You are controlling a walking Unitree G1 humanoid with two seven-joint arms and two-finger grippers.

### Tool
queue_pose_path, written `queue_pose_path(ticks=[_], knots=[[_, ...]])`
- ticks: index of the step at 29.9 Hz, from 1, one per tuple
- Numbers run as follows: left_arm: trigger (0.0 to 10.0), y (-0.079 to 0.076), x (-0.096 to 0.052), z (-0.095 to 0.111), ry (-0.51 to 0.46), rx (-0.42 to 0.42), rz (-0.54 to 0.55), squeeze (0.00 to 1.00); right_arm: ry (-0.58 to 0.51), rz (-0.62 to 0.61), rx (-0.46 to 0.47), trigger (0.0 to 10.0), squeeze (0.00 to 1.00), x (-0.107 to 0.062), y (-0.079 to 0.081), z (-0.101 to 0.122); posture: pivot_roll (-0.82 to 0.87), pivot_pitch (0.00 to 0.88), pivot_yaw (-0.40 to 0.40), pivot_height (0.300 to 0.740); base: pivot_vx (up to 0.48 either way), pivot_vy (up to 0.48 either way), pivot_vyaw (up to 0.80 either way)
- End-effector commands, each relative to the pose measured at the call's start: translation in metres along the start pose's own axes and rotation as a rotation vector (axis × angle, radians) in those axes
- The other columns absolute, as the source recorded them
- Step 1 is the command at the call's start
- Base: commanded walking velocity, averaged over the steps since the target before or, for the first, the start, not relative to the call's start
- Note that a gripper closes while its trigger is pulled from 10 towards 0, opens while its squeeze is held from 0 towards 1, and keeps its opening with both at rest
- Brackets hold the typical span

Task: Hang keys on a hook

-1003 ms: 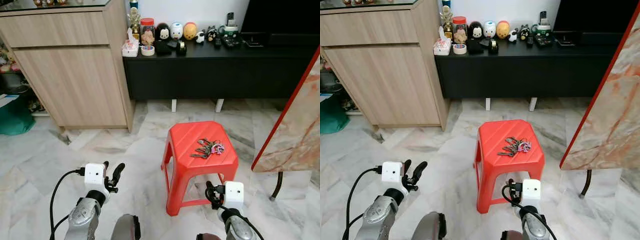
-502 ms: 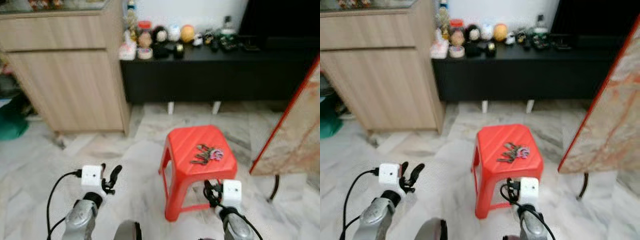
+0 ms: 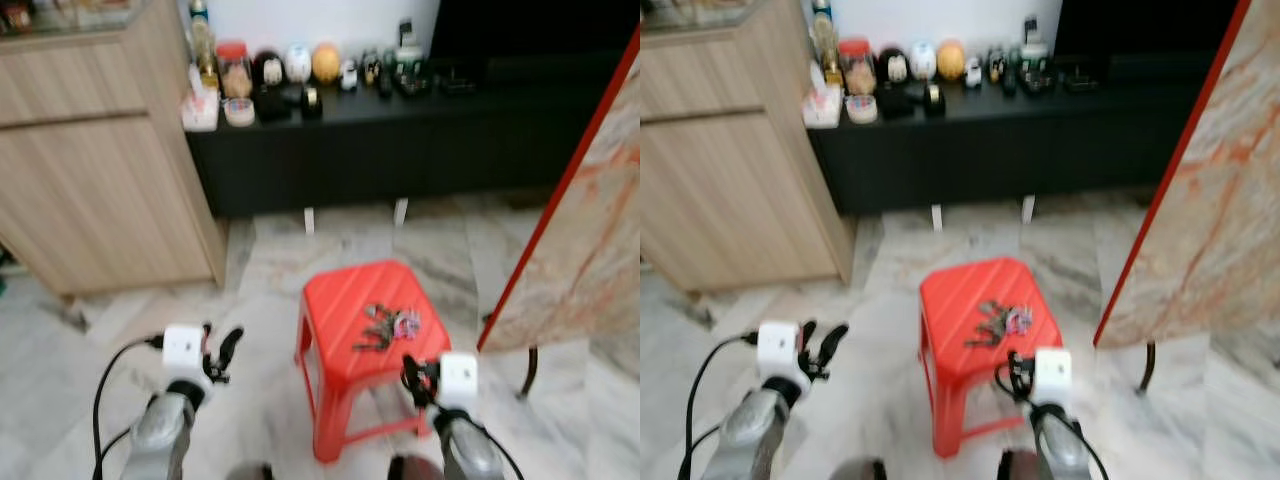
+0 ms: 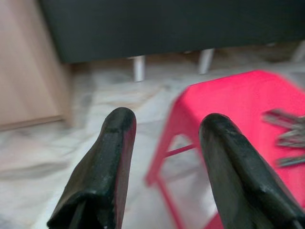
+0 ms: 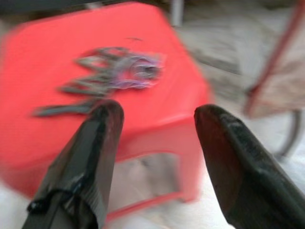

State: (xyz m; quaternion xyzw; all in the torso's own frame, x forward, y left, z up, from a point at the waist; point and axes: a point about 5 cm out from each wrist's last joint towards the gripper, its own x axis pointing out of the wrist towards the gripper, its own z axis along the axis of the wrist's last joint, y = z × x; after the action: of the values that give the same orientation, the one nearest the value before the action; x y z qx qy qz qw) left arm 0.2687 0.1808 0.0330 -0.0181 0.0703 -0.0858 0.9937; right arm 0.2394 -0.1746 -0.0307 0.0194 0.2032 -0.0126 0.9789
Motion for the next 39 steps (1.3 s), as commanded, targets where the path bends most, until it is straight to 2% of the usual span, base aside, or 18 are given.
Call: queue_pose_path(ticks=[1,5,20,24,28,39], knots=[[10.0,0.0103,-0.004,-0.0003,0.01,0.021,0.021,0.0,-0.019,0.027,0.001,10.0,0.0,0.0035,0.0085,0.0055,0.01,0.017,-0.001,0.626,0.319,0.0,0.0],[10.0,0.0106,-0.004,0.0003,0.006,0.022,0.022,0.0,-0.019,0.035,0.003,10.0,0.0,0.0041,0.0098,0.006,0.01,0.017,-0.001,0.626,0.303,0.0,0.65],[10.0,0.0103,-0.0035,0.0004,0.007,0.021,0.015,0.0,-0.007,0.062,0.002,10.0,0.0,0.0075,0.0106,0.0088,0.01,0.019,-0.001,0.626,0.0,0.0,0.0],[10.0,0.0099,-0.0034,0.0005,0.006,0.019,0.013,0.0,-0.02,0.091,-0.003,10.0,0.0,0.0079,0.0131,0.0109,0.01,0.02,0.0,0.626,0.0,0.0,0.71],[10.0,0.0099,-0.0035,0.0003,0.007,0.021,0.012,0.0,-0.019,0.069,0.031,10.0,0.0,0.0081,0.0119,0.0106,0.01,0.02,0.0,0.626,0.0,0.0,0.4],[10.0,0.0073,-0.0038,0.0003,0.006,0.021,0.004,0.0,-0.019,0.059,0.034,10.0,0.0,0.0093,0.0113,0.012,0.01,0.022,0.003,0.626,0.242,0.0,0.0]])
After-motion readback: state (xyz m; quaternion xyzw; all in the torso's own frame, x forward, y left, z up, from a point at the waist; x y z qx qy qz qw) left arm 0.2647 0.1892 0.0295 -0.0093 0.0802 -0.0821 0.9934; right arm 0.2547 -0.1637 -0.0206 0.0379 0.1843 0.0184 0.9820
